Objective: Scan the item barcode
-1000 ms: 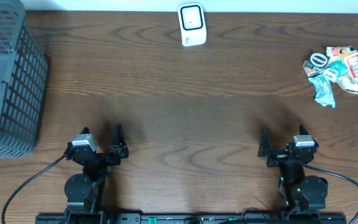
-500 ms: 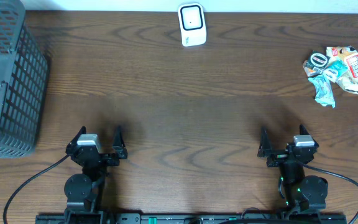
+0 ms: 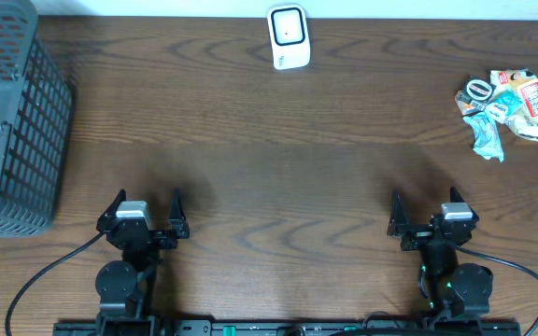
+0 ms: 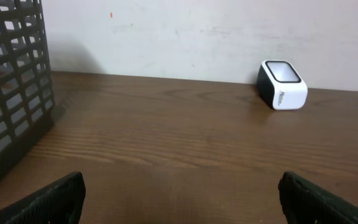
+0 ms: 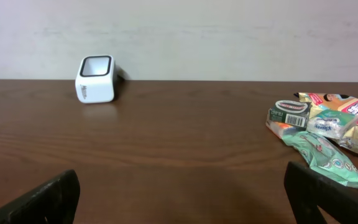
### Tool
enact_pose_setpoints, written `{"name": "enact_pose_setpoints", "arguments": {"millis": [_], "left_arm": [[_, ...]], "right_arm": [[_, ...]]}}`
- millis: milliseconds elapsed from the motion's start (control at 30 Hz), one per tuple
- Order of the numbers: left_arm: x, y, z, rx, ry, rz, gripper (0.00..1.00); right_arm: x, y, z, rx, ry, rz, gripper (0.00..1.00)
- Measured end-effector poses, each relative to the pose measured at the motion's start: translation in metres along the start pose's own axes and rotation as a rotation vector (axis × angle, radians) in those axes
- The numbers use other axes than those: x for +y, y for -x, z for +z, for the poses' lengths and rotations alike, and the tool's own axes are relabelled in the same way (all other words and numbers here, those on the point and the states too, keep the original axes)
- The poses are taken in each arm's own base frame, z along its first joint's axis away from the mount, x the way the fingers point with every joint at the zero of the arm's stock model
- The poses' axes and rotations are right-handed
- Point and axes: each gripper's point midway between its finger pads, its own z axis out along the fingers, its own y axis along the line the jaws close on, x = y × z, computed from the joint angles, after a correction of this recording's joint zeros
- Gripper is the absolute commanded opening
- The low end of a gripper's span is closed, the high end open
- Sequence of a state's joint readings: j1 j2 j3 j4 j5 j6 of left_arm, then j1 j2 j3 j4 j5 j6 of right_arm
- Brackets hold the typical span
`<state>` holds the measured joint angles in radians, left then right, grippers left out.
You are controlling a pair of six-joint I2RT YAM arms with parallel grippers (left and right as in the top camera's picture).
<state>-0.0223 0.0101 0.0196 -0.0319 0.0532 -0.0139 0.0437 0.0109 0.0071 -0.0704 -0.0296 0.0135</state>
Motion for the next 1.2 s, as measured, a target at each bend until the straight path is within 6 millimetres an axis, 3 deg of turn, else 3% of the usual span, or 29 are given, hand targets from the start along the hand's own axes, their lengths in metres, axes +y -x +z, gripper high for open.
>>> {"name": "enact_pose_setpoints", "arguments": {"millis": [1200], "left_arm": [[-0.0051,-0.0003,-0.0001,0.001,-0.021,0.013,0.98]], "right_arm": [[0.0000,0.0001,0.0000,0.000,0.000,0.000,0.99]]}}
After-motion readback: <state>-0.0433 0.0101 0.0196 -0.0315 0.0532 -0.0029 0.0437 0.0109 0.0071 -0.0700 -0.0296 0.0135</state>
